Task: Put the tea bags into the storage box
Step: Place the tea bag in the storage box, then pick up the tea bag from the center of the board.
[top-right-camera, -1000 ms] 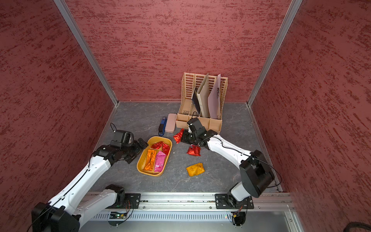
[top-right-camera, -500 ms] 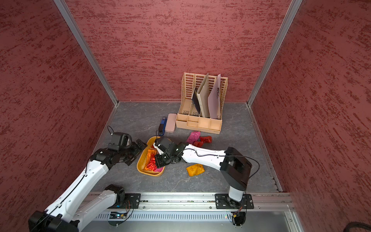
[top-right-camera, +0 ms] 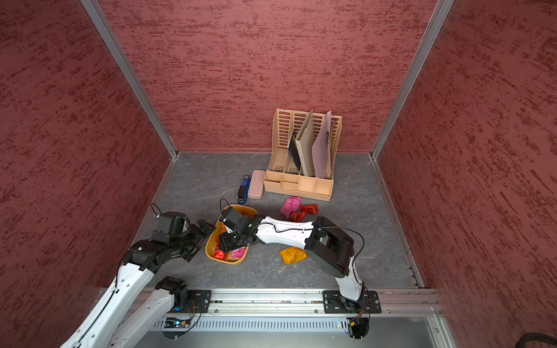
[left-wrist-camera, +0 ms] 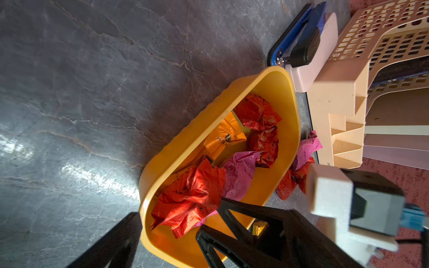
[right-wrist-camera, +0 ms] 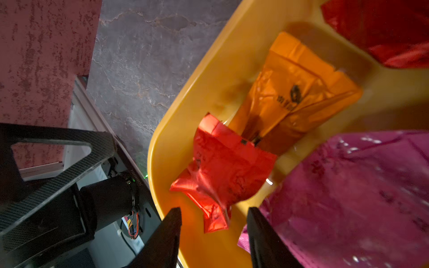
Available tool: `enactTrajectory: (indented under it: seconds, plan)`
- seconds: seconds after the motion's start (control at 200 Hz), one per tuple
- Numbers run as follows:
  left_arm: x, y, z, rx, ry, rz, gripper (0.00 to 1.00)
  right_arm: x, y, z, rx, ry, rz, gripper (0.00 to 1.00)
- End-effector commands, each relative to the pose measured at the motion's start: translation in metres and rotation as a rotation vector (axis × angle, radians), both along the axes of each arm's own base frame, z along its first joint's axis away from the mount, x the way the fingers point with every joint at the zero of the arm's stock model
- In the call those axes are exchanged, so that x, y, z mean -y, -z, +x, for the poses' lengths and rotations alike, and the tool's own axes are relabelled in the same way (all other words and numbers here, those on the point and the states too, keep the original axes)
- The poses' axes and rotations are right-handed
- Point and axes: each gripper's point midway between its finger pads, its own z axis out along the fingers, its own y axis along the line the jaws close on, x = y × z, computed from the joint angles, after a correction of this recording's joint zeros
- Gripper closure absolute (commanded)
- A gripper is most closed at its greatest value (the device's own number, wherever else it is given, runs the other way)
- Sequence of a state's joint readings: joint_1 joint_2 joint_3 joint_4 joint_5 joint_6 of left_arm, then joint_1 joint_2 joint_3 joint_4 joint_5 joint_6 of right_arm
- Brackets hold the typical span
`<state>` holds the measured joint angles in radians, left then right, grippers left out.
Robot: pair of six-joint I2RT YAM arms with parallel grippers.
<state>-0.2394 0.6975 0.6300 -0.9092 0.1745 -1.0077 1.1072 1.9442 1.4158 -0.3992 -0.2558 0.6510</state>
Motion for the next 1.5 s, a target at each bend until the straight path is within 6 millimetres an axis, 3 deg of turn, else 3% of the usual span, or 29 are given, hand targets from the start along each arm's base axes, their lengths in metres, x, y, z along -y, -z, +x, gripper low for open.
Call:
enactTrajectory:
  seconds: [0.0,0.14,0.336,0.501,0.646,0.841,1.072,1.222,1.493]
  plan:
    - [0.002,-0.007,0.004,0.005,0.033,0.029,0.0,0.022,-0.042,0.014,0.103,0.085,0.011,0.45]
    - [0.014,-0.02,0.014,0.037,0.107,0.081,0.0,0.072,-0.056,0.015,0.134,0.177,-0.052,0.43]
    - [0.047,-0.032,0.028,0.056,0.254,0.18,0.0,0.169,-0.054,0.003,0.134,0.318,-0.198,0.39]
    - [0.081,-0.033,0.04,0.071,0.357,0.223,0.0,0.252,-0.036,-0.02,0.071,0.409,-0.362,0.37]
    - [0.107,-0.024,0.052,0.063,0.403,0.207,0.0,0.293,-0.021,-0.035,0.018,0.456,-0.417,0.37]
    - [0.127,-0.018,0.062,0.04,0.443,0.187,0.0,0.305,0.009,-0.031,-0.059,0.529,-0.357,0.31]
    - [0.127,-0.022,0.065,0.039,0.458,0.204,0.0,0.293,0.043,-0.007,-0.132,0.587,-0.233,0.31]
    - [0.125,-0.021,0.067,0.028,0.462,0.204,0.0,0.278,0.052,0.007,-0.135,0.571,-0.175,0.32]
    - [0.121,-0.023,0.07,0.022,0.472,0.221,0.0,0.269,0.073,0.011,-0.185,0.539,-0.214,0.45]
